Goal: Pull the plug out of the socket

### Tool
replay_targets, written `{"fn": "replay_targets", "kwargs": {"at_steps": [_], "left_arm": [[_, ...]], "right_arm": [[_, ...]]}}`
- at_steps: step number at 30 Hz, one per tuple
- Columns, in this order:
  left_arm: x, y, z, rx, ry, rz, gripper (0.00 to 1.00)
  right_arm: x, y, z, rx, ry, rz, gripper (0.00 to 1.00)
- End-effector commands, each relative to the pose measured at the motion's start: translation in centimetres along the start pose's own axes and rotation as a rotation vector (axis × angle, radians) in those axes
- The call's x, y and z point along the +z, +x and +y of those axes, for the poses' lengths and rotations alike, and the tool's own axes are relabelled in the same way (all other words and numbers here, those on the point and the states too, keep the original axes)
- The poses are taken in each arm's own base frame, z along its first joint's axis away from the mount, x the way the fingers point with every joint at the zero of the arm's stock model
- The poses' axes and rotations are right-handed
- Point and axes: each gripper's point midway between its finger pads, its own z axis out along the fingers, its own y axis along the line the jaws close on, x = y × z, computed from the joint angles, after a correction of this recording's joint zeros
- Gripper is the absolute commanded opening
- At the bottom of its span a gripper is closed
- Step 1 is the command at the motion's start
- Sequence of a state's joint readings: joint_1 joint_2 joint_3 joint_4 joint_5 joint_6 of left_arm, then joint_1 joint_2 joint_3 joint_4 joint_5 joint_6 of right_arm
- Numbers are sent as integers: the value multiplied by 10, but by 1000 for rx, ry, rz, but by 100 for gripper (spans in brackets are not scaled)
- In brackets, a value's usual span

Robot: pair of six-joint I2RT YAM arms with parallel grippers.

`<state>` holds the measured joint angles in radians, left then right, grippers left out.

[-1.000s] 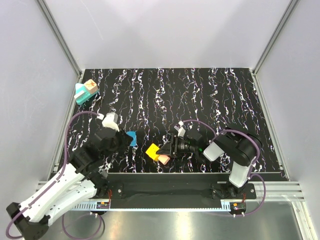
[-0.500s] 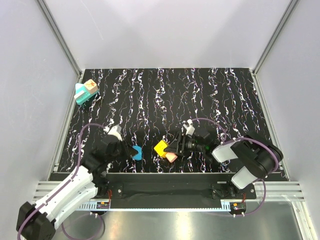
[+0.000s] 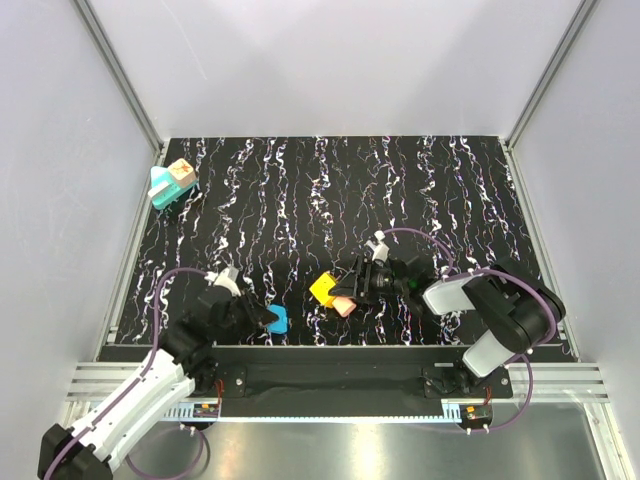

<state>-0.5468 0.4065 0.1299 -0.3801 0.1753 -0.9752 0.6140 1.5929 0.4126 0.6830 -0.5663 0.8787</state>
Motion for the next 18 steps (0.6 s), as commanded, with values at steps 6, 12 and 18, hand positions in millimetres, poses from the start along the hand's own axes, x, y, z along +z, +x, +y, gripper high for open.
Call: {"fn": "replay_targets", "kwargs": {"at_steps": [6, 12, 18], "left_arm": [[-8, -14, -12, 53, -33, -13, 7], [-11, -47, -33, 90, -14, -132, 0], [11, -116, -69, 144, 3, -264, 0]], "right_arm": [[2, 1, 0, -3, -24, 13, 0], [-2, 6, -1, 8, -27, 17, 0], [-7, 11, 0, 13, -24, 24, 0]]}}
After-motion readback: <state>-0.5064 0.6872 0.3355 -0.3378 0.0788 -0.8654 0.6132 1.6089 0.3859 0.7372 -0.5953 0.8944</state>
